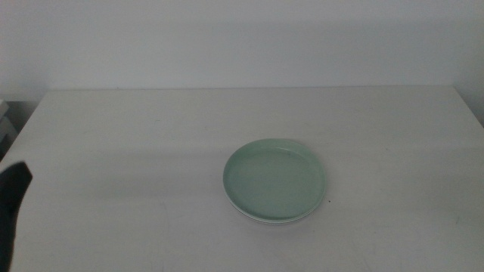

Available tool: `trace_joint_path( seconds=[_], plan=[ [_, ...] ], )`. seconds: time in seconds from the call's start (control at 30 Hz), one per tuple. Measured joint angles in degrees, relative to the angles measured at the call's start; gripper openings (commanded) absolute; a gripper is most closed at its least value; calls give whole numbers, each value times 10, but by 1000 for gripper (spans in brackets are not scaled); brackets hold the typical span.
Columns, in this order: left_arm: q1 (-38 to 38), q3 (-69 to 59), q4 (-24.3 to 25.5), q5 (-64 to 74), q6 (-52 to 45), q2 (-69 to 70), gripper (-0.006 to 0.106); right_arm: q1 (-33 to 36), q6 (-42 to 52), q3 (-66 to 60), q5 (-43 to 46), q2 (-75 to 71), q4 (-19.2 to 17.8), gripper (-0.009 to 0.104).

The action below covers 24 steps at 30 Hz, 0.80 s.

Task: Stack the three bowls on top of each other.

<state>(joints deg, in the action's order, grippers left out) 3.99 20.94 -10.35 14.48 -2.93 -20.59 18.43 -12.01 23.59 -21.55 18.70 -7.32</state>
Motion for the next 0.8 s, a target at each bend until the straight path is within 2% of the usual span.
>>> trace_joint_path(
  seconds=[0.1, 0.23, 0.43, 0.8],
  plan=[
    [0, -35, 11, 0, 0, 45, 105, -20, 0, -29, 0, -39, -4, 55],
    [0, -94, 37, 0, 0, 108, 105, -86, 0, -71, 5, -96, -1, 55],
    [0, -185, 47, 1, 0, 192, 105, -169, 0, -148, 5, -171, 42, 55],
    [0, -226, 54, 7, 0, 213, 105, -183, 0, -247, 5, -193, 55, 55]
  ],
)
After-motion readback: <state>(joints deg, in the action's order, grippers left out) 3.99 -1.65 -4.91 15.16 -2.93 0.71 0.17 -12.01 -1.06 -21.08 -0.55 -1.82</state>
